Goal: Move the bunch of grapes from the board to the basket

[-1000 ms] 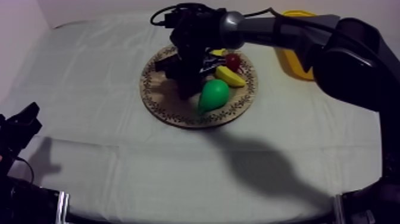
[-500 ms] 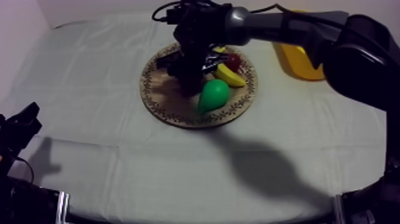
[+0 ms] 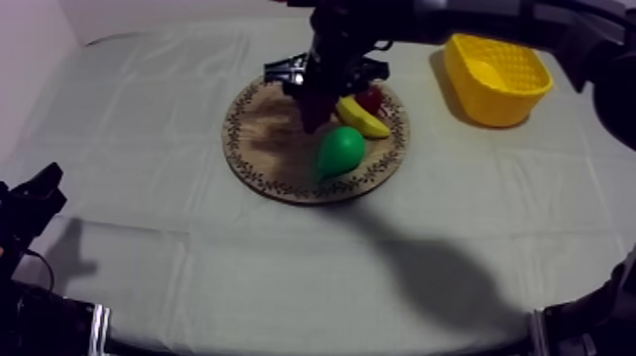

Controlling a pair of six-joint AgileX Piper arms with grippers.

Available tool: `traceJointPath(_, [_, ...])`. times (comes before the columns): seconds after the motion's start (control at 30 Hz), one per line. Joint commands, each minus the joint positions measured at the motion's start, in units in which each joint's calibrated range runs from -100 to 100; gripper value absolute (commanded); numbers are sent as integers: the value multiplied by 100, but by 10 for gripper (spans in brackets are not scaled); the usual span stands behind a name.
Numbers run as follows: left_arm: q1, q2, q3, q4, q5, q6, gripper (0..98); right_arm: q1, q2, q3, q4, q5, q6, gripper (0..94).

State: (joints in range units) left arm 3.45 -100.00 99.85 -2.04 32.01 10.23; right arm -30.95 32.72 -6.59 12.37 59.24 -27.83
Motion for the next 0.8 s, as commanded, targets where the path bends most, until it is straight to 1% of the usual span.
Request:
traceJointPath(0.0, [-2, 0, 3, 2, 0, 0, 1, 24, -319, 229, -28, -54, 33, 318])
traceJointPath(0.13, [-2, 0, 3, 2, 0, 0, 1, 99, -821, 767, -62, -186, 90, 316])
traceJointPath(0.37, [-2, 0, 3, 2, 0, 0, 1, 290, -1734, 1844, 113, -370, 68, 313])
traceJointPath(0.57, [-2, 0, 3, 2, 0, 0, 1, 647, -2598, 2561, 154, -370, 156, 308])
traceJointPath(0.77, [-2, 0, 3, 2, 0, 0, 1, 1192, -3413, 3195, 117, -350, 335, 304])
